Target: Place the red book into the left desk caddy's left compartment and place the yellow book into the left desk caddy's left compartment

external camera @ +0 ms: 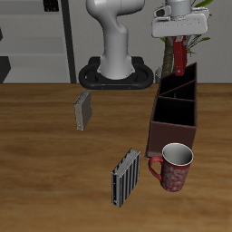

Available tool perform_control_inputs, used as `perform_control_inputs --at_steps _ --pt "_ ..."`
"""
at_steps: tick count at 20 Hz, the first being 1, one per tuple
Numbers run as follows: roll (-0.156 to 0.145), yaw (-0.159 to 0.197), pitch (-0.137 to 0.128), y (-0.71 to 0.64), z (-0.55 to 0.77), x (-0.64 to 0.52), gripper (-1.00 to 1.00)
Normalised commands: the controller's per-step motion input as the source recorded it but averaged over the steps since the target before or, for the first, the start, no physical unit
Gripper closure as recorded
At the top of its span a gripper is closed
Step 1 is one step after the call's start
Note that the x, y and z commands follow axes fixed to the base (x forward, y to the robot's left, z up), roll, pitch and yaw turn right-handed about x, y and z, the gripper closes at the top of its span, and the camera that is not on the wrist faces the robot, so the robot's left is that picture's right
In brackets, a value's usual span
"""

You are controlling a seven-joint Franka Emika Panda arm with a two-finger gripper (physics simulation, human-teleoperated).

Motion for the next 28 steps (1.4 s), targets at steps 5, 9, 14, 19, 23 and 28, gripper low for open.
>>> perform_control_inputs --at_steps 5,9,14,19,23,28 --pt "-0.001 0.007 0.004 0.04 -0.08 0.06 1.00" --pt "0.007 0.002 0.018 0.05 -0.10 0.04 1.00" --pt "0.014 -0.005 0.028 0.04 -0.15 -0.03 1.00" --pt "0.021 0.005 0.015 0.05 -0.06 -0.02 1.00" --pt "0.012 0.010 0.025 0.10 -0.13 0.00 1.00" --pt "0.018 0.019 0.049 0.11 -0.16 0.09 1.00"
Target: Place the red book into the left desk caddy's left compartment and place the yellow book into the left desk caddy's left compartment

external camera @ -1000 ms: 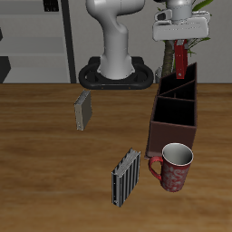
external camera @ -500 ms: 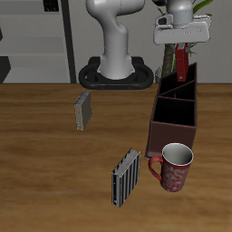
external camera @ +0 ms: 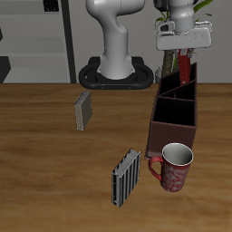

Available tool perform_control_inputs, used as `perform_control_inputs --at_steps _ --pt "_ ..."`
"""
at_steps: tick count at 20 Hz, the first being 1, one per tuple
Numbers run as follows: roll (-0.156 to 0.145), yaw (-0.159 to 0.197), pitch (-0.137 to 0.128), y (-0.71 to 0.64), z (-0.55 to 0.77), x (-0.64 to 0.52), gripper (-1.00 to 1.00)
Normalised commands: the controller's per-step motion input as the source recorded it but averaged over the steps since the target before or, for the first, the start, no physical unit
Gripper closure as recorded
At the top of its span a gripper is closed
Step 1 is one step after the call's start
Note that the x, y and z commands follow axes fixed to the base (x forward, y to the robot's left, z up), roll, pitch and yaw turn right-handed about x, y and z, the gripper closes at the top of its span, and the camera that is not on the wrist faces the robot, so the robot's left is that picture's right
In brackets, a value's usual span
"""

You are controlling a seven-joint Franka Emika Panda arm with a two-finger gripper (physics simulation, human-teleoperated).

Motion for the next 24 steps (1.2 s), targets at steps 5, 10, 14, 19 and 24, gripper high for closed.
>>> perform_control_inputs --at_steps 5,10,14,19,24 --pt "0.021 0.028 0.034 0.14 -0.17 -0.04 1.00" --pt "0.033 0.025 0.040 0.15 -0.17 -0.01 1.00" --pt "0.023 0.016 0.035 0.13 -0.13 -0.05 1.00" --pt "0.019 -0.031 0.083 0.03 -0.15 0.09 1.00" --pt "-0.017 -0.035 0.050 -0.04 -0.07 0.06 -1.00"
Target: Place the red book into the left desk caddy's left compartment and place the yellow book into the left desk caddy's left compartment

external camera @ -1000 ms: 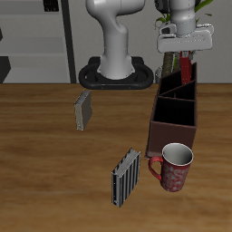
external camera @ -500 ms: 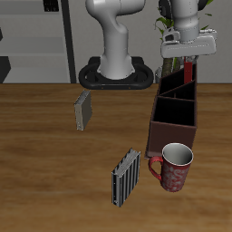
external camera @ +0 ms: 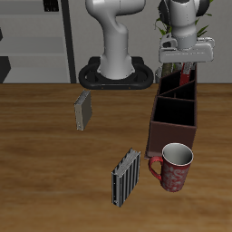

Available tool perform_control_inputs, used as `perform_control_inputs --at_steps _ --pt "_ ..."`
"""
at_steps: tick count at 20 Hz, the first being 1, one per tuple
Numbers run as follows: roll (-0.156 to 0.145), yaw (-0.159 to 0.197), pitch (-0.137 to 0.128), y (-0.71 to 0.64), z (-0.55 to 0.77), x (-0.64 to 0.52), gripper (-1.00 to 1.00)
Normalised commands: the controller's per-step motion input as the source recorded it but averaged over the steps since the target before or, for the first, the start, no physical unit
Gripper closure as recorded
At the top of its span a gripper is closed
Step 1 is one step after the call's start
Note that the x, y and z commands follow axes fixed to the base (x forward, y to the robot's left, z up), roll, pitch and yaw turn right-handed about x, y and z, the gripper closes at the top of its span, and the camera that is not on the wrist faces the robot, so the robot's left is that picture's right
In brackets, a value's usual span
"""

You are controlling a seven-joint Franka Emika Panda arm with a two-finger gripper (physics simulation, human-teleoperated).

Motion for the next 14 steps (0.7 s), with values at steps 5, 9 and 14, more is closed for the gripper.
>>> perform_control_inputs --at_steps 5,9,14 --pt "-0.003 0.010 0.003 -0.04 0.05 -0.01 -1.00" --pt "0.003 0.006 -0.018 -0.08 0.11 -0.04 -1.00" --pt "0.007 0.004 -0.010 -0.09 0.14 0.01 -1.00"
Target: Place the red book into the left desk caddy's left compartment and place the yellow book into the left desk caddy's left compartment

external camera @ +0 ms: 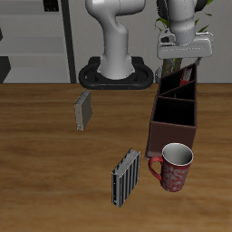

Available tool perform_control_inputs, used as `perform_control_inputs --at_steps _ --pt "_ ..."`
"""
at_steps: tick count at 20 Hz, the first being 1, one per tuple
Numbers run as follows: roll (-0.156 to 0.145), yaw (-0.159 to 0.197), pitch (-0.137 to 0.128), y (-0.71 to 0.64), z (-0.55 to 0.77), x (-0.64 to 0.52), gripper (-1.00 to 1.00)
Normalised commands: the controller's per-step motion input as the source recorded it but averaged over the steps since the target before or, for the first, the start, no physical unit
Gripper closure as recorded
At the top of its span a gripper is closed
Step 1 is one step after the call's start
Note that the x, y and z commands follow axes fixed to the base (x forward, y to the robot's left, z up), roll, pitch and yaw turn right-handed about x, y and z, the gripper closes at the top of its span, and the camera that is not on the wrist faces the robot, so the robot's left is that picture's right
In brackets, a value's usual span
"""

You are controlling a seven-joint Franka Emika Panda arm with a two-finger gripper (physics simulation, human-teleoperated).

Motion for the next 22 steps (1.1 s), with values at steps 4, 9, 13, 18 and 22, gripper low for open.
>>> perform_control_inputs --at_steps 4,9,13,18,22 --pt "-0.001 0.021 -0.017 -0.17 0.25 0.03 -1.00" --pt "-0.019 0.024 -0.007 -0.27 0.33 0.09 -1.00" --pt "-0.015 0.024 0.026 -0.36 0.36 0.19 -1.00" --pt "-0.047 0.050 0.022 -0.41 0.25 0.25 -1.00" --pt "-0.071 0.056 0.037 -0.46 0.14 0.37 -1.00"
